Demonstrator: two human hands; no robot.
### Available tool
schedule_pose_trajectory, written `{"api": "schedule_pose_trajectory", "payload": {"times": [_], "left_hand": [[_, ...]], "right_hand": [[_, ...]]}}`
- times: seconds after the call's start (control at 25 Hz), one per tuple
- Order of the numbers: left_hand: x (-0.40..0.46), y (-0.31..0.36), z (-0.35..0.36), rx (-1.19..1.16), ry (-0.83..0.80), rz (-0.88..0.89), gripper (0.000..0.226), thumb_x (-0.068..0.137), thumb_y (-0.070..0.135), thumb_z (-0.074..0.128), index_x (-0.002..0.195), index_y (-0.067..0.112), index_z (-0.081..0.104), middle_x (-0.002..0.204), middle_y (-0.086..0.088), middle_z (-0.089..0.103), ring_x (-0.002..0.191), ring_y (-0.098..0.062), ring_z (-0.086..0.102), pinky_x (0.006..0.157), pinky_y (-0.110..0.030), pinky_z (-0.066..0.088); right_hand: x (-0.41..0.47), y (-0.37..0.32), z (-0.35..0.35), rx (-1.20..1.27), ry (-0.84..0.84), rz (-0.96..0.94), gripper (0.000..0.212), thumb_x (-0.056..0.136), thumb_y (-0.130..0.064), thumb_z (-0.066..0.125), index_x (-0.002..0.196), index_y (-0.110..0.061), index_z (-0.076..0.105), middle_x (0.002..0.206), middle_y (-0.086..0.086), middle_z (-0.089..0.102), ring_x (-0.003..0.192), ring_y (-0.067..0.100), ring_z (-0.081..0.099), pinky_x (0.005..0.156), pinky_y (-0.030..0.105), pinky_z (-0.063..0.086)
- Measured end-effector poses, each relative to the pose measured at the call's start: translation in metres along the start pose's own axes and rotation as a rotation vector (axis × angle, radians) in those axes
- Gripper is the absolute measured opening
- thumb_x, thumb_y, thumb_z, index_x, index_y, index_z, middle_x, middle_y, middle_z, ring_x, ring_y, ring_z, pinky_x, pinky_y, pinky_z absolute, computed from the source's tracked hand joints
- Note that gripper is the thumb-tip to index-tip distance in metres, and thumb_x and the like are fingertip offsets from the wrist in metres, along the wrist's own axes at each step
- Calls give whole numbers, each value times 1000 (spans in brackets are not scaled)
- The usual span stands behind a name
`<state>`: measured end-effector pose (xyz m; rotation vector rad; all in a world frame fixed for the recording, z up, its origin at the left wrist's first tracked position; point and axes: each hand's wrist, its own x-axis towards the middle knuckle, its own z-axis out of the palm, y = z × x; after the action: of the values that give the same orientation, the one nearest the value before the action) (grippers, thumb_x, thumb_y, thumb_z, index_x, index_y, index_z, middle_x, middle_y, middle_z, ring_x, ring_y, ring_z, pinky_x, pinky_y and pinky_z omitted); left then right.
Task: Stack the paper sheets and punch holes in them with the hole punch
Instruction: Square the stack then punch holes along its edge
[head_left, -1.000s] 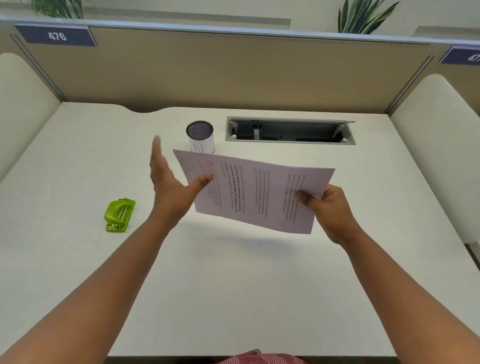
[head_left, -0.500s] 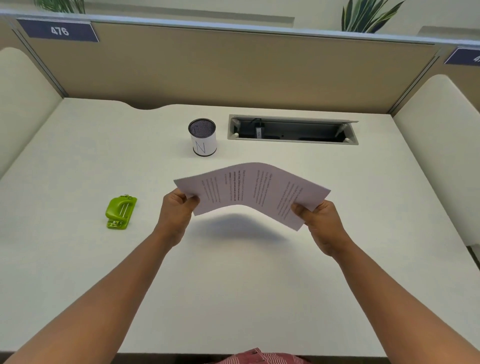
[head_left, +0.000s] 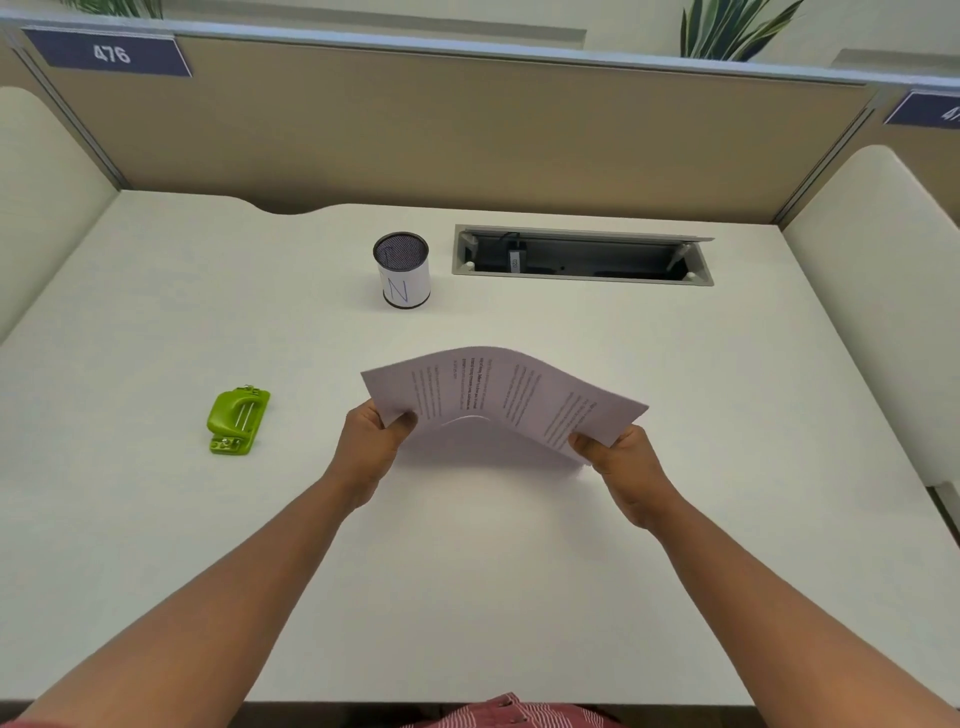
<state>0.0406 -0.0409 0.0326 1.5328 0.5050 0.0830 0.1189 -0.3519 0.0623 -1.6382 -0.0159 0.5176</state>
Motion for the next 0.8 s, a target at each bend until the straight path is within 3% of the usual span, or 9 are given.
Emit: {"api": "schedule_pose_trajectory", "payload": {"times": [0.12,0.24,0.36,0.44,0.52,0.56,0.68,0.8], "left_hand": [[-1,16,-2,192,68,84,26,99,16,65,97,40,74,93,25,78,91,1,71,84,-29,56],[2,59,-10,467,143,275,15,97,14,64,97,24,76,86,16,75,85,-16,72,75,-25,54],[-2,120,-15,787,102,466,15,95,17,58,90,23,71,72,5,69,74,-31,64,64,-33,49],[-9,158,-11,967,70,573,19,95,18,55,90,27,70,69,6,65,68,-30,56,59,-32,40],[-16,187,-3,1122,57,672,22,93,13,57,91,27,74,76,-1,69,67,-29,50,60,-32,37],[-20,198,2,1188,47,712,23,91,11,59,92,27,75,79,-3,72,68,-28,49,60,-31,35],[-26,217,16,1361,1,765,23,85,7,63,91,26,75,81,-3,74,67,-30,48,59,-31,33],[-26,220,23,1378,-25,923,21,81,7,64,88,24,73,84,0,76,73,-31,58,73,-35,41]], "right_hand": [[1,-3,-3,7,32,3,34,96,0,66,102,-30,80,107,-7,81,106,17,75,86,30,55],[2,-14,-7,23,107,-30,37,93,3,69,122,-20,68,119,-3,78,118,25,70,95,34,57],[-2,-36,-10,-163,332,-163,88,88,-13,81,158,-30,31,162,-6,41,143,10,42,114,28,36],[-5,-56,-8,-383,348,-311,102,84,-29,85,160,-39,18,168,-13,28,144,-9,27,113,11,23],[-5,-76,0,-445,205,-400,98,82,-32,86,157,-42,24,155,-18,46,135,-22,35,105,-1,27],[-4,-86,6,-446,118,-392,91,83,-30,86,154,-43,31,145,-21,55,131,-20,43,102,2,35],[0,-100,25,-456,-27,-377,57,92,-18,76,137,-47,56,129,-17,69,122,10,62,95,27,54],[0,-96,33,-393,-48,-340,45,100,-9,61,99,-53,72,103,-25,75,97,4,68,82,29,53]]}}
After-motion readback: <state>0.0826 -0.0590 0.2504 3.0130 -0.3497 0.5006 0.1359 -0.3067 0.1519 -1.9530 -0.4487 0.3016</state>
